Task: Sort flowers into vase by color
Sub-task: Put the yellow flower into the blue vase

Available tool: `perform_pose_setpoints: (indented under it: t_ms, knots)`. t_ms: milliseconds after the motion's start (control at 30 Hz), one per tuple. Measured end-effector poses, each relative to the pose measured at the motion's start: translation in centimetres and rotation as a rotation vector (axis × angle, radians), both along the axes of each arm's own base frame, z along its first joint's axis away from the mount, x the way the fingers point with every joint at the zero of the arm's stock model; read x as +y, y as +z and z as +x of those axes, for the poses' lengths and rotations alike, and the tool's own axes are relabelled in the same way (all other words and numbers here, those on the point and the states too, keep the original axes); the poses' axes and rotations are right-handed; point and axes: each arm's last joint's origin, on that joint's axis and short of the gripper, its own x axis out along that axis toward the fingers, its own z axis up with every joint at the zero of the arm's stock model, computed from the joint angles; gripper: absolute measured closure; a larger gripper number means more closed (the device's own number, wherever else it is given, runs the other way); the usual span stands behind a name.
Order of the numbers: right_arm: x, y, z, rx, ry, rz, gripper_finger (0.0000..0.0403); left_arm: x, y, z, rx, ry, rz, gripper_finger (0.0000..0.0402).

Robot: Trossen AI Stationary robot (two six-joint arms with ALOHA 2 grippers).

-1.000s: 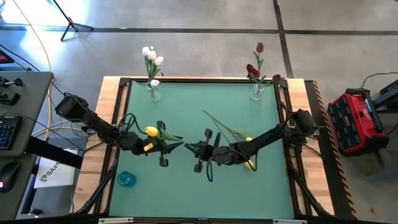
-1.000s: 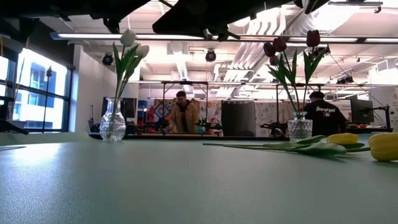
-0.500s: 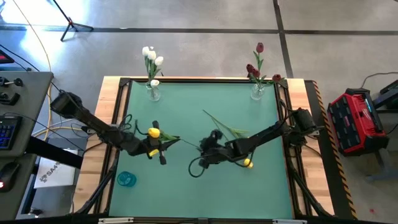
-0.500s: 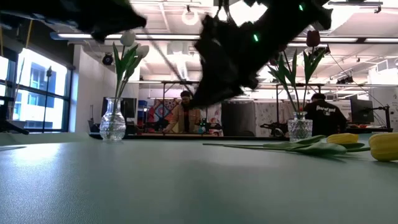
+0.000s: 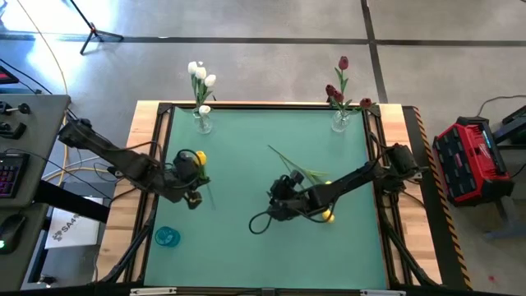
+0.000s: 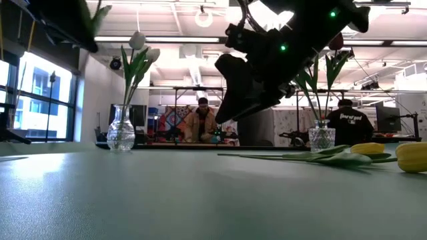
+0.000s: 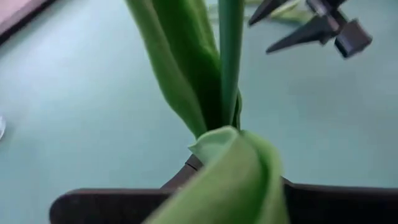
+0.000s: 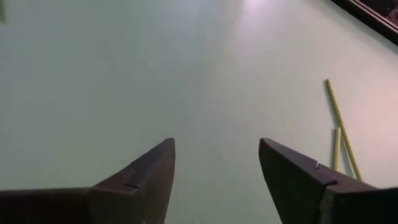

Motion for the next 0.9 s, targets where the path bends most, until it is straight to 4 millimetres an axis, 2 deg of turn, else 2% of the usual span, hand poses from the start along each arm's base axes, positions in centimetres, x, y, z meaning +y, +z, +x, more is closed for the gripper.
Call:
perform_pose_setpoints:
  t_ms: [100, 200, 333, 400, 567, 700, 800, 900]
  knots:
    - [-0.4, 0.0, 0.1, 0.007, -0.002, -0.01, 0.0186, 0.1, 1.4, -0.8, 0.064, 0.006, -0.031, 0.0401]
    - [-0.8, 0.0, 0.2, 0.01, -0.006, -0.013, 0.0187, 0.2, 3.7, -1.7, 0.092, 0.005, -0.058, 0.0401]
    - [-1.0, 0.0, 0.3, 0.017, -0.002, -0.023, 0.0187, -0.7, 7.1, -2.5, 0.002, -0.06, -0.064, 0.0401]
    - [-0.9, 0.0, 0.3, 0.021, 0.005, -0.027, 0.0187, -1.4, 8.0, -3.1, -0.045, -0.103, -0.03, 0.0401]
    - [-0.9, 0.0, 0.3, 0.021, 0.004, -0.03, 0.0187, -3.7, 7.3, -4.3, -0.063, -0.189, 0.0, 0.0401]
    - [-1.0, 0.0, 0.3, 0.021, 0.002, -0.031, 0.0187, -6.2, 6.3, -5.2, -0.014, -0.336, 0.048, 0.0401]
    - [-0.9, 0.0, 0.3, 0.018, 0.002, -0.024, 0.0187, -7.6, 5.8, -6.6, 0.003, -0.452, 0.112, 0.0401]
    - [-0.9, 0.0, 0.3, 0.007, -0.007, -0.01, 0.0187, -8.0, 6.0, -8.5, -0.049, -0.484, 0.1, 0.0401]
